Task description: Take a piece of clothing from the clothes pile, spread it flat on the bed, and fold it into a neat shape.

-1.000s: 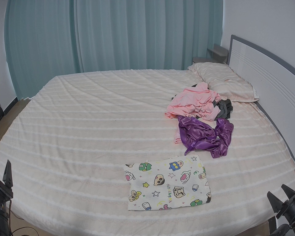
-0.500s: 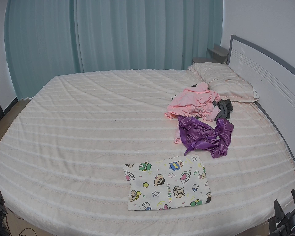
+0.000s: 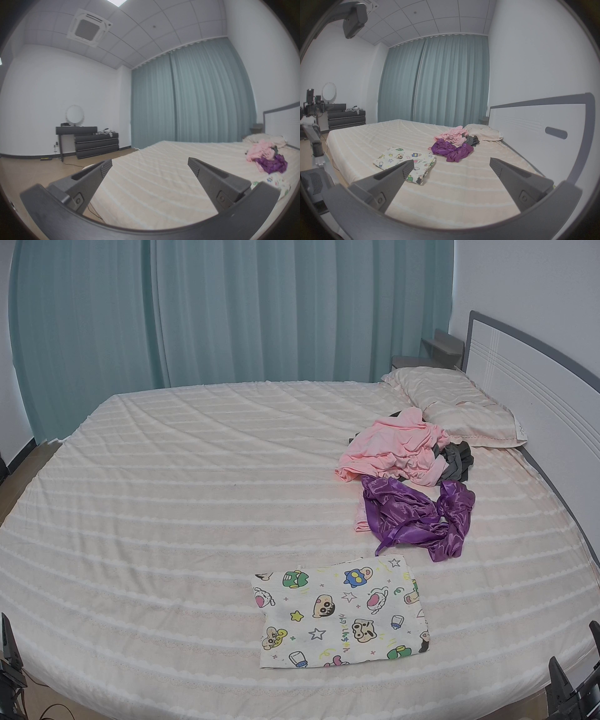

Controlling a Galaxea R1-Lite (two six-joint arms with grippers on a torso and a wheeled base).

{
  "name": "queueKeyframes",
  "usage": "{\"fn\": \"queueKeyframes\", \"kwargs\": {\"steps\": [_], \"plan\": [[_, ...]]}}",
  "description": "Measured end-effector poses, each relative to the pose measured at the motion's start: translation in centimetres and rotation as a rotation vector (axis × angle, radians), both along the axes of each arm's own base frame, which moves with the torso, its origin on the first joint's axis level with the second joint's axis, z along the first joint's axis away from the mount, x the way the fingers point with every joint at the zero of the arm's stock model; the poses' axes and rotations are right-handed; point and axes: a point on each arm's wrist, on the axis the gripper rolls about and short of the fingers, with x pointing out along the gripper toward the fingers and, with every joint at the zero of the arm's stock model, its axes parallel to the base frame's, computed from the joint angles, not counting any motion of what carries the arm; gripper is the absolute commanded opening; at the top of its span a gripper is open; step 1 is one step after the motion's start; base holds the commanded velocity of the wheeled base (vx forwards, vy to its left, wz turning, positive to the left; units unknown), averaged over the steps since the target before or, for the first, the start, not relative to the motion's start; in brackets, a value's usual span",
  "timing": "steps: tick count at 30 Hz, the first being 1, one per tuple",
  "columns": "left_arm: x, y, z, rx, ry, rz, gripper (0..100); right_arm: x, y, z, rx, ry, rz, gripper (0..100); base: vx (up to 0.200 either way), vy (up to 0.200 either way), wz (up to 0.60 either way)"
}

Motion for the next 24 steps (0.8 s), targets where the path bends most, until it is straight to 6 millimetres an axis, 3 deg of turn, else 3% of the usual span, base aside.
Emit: {"fn": "queueKeyframes", "kwargs": {"steps": [9,14,24], "plan": [[0.1,-0.2,-1.5,0.019,0.133,-0.143,100,-0.1,-0.1,0.1,0.185,0.023,-0.056,100,0.000,0.000,0.00],[0.0,-0.4,-1.6,0.049,0.119,-0.290,100,-0.1,-0.4,0.1,0.160,0.014,-0.162,100,0.000,0.000,0.00],[0.0,-0.8,-1.8,0.032,0.099,-0.509,100,0.0,-0.3,0.3,0.013,-0.027,-0.131,100,0.000,0.000,0.00]]}}
